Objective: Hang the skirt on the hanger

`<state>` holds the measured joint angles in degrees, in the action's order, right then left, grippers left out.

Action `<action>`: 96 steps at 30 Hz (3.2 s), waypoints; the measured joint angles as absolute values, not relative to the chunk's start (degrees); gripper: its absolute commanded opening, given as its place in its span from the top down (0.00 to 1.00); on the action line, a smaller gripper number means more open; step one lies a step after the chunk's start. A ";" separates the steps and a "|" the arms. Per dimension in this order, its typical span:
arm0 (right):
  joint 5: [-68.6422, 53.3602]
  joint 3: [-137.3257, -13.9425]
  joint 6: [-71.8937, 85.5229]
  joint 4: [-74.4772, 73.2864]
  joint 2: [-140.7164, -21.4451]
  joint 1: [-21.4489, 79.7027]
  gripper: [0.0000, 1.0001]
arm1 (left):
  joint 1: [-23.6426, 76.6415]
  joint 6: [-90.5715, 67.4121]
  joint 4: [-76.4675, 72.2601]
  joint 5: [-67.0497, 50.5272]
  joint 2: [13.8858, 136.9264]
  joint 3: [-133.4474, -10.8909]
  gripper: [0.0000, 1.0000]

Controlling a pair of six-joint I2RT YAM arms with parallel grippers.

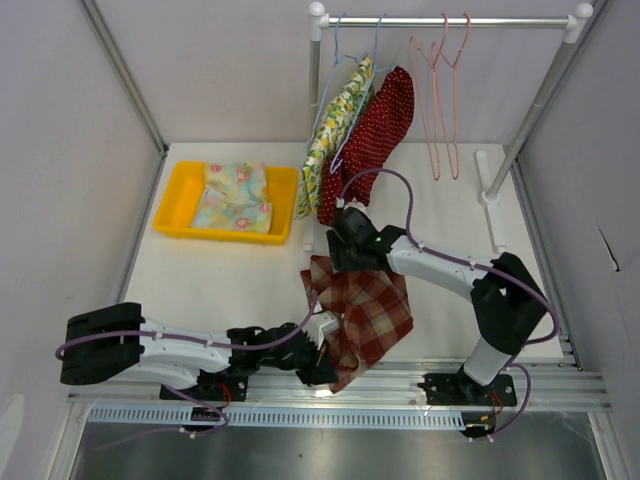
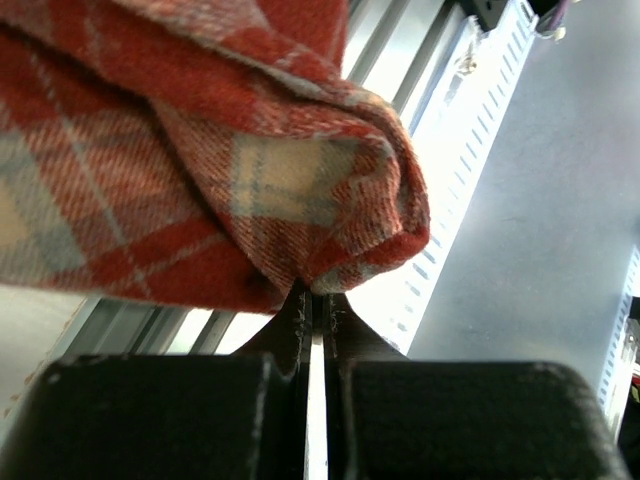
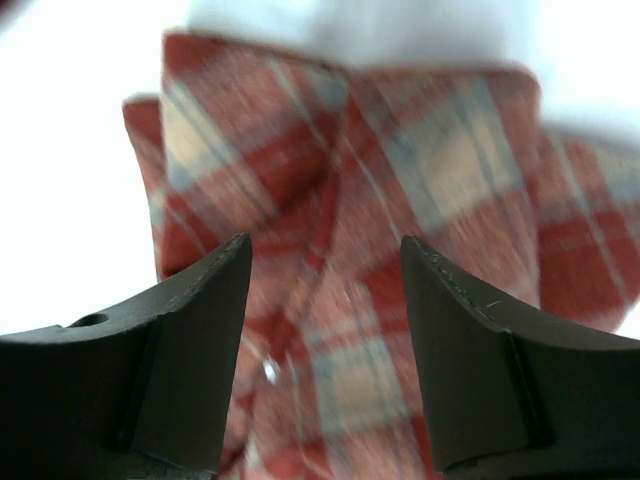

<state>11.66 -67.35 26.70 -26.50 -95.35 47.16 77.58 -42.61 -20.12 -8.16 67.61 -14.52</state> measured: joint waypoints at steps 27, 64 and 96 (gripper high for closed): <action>29.41 -72.88 25.76 -28.58 -108.20 48.66 1.00 | 77.76 -43.59 -13.52 -4.78 55.75 -11.55 1.00; 38.76 -89.97 30.02 -50.26 -41.91 46.00 1.00 | 77.93 -23.33 33.71 29.61 39.05 -70.87 1.00; 35.00 -88.64 29.95 -54.68 -46.22 44.86 1.00 | 77.47 -26.50 52.80 32.95 46.98 -84.60 1.00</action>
<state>35.00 -88.64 29.95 -54.68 -46.22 44.86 77.47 -26.50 52.80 32.95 46.98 -84.60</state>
